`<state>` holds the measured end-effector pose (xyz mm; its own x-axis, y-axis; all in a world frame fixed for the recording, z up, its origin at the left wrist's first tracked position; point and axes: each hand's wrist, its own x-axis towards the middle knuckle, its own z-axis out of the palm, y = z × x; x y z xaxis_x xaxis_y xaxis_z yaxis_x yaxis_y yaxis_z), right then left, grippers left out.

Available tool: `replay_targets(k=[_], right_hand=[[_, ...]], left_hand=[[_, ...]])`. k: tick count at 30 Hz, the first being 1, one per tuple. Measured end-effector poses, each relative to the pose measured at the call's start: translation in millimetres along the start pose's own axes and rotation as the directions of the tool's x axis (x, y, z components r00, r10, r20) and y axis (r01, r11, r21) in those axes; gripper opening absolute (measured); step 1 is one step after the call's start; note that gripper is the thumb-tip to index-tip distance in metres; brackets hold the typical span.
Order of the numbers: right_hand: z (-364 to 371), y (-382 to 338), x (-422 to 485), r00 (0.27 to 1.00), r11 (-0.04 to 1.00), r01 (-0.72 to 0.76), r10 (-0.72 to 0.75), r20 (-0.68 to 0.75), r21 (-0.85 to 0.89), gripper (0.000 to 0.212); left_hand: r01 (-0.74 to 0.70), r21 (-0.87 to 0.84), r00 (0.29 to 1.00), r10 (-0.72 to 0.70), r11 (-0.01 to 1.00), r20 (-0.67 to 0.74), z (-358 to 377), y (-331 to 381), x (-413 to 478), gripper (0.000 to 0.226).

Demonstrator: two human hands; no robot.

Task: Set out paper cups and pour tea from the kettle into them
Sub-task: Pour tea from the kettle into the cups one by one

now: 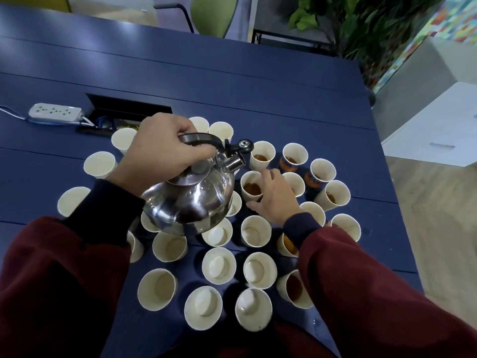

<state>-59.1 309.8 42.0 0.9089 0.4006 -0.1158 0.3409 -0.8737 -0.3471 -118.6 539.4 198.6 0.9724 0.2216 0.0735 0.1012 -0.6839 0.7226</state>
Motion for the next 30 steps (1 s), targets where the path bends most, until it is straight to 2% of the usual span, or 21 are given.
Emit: replay_targets(k=[4, 7, 10, 13, 15, 18, 21, 23, 26, 30], right_hand=[[-11.9, 1.5, -35.1, 0.997, 0.998, 0.066, -0.066, -0.038, -0.002, 0.078], [-13.7, -2.3, -59.5, 0.996, 0.99, 0.09, -0.087, 0.031, -0.106, 0.066], [-11.2, -16.2, -77.6, 0.988, 0.978, 0.01, 0.022, 0.151, -0.209, 0.08], [-4.8, -31.1, -87.6, 0.984, 0.938, -0.066, 0.117, 0.131, -0.339, 0.08], [-0.1, -37.1, -91.1, 0.983, 0.935, -0.106, 0.149, 0.106, -0.338, 0.079], [10.7, -38.4, -91.8, 0.987, 0.957, -0.115, 0.139, 0.074, -0.267, 0.065], [15.7, -31.9, -95.0, 0.995, 0.988, -0.097, 0.092, -0.044, -0.121, 0.053], [13.1, -26.5, -98.7, 0.993, 0.996, -0.074, 0.079, -0.083, 0.055, 0.052], [3.2, -22.3, -103.2, 0.992, 0.941, -0.078, 0.107, -0.069, 0.329, 0.058], [-3.8, -18.3, -105.0, 0.994, 0.899, -0.065, 0.096, -0.049, 0.434, 0.062]], left_hand=[[-0.034, -0.074, 0.994, 0.041, 0.997, 0.1, -13.4, -6.5, -15.0, 0.013], [-0.095, -0.082, 0.991, 0.102, 0.992, 0.091, -15.1, -11.2, -27.1, 0.008], [-0.143, -0.095, 0.987, 0.149, 0.985, 0.061, -17.4, -17.4, -34.5, 0.01], [-0.189, -0.118, 0.98, 0.196, 0.975, 0.046, -16.7, -18.9, -43.9, 0.019], [-0.194, -0.168, 0.98, 0.2, 0.967, 0.021, -14.9, -18.0, -49.3, 0.021], [-0.194, -0.237, 0.979, 0.204, 0.952, 0.019, -17.0, -14.5, -52.3, 0.023], [-0.204, -0.249, 0.975, 0.22, 0.947, 0.041, -13.6, -8.5, -54.8, 0.027], [-0.173, -0.245, 0.982, 0.186, 0.954, 0.03, -7.9, -4.4, -58.1, 0.026], [-0.152, -0.217, 0.988, 0.157, 0.964, 0.004, -1.2, 1.8, -64.4, 0.029], [-0.098, -0.179, 0.995, 0.1, 0.979, 0.001, 6.6, 9.6, -71.0, 0.024]])
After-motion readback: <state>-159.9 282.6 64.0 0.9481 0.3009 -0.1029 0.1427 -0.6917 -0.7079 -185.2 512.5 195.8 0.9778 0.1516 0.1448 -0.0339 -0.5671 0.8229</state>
